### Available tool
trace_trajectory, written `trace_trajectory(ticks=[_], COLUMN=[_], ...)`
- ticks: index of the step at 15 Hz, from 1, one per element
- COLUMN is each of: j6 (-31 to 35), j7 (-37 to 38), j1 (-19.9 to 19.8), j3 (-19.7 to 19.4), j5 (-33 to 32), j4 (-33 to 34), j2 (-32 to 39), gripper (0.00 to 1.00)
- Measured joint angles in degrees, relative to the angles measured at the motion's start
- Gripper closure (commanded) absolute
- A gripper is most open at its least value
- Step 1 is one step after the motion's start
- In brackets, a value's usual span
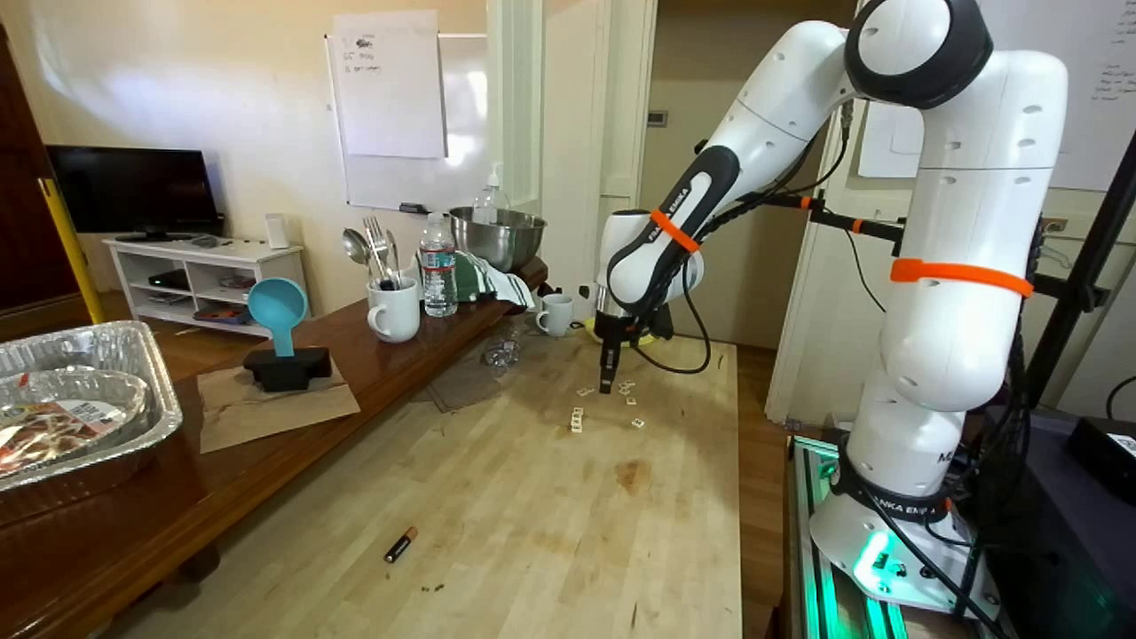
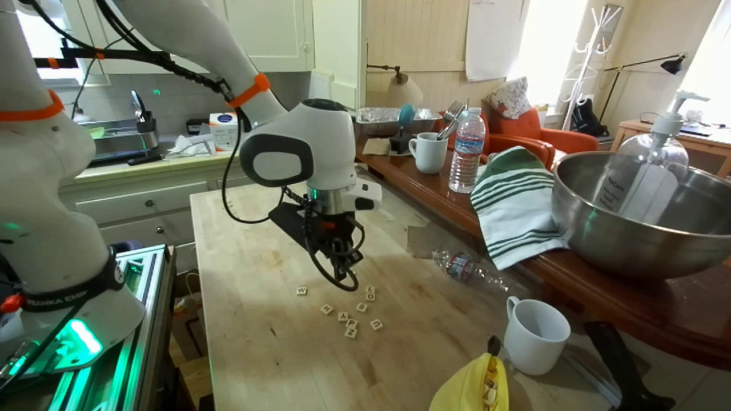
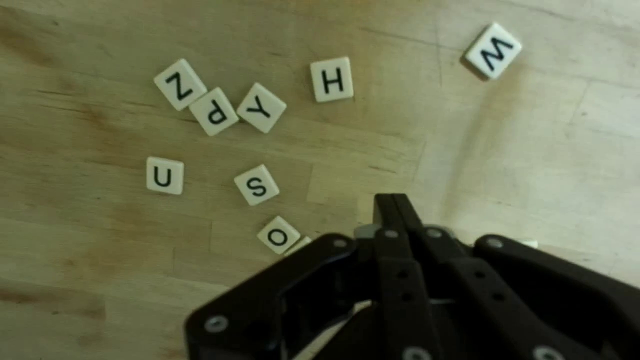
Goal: Replace the tile letter s with tile letter t, then add tile letter h to the word
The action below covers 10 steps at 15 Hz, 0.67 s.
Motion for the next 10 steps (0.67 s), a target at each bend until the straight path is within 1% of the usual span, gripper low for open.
trace_trajectory(ticks=[4, 10], j6=[0.50, 1.80], j7=[-7.25, -14.13], j1=[-0.18, -0.25], j3=[-2.37, -4.80], j5=[-0.99, -3.98], j4=[-1.99, -3.36], j2=[-2.08, -2.28], gripper=[1.00, 1.00])
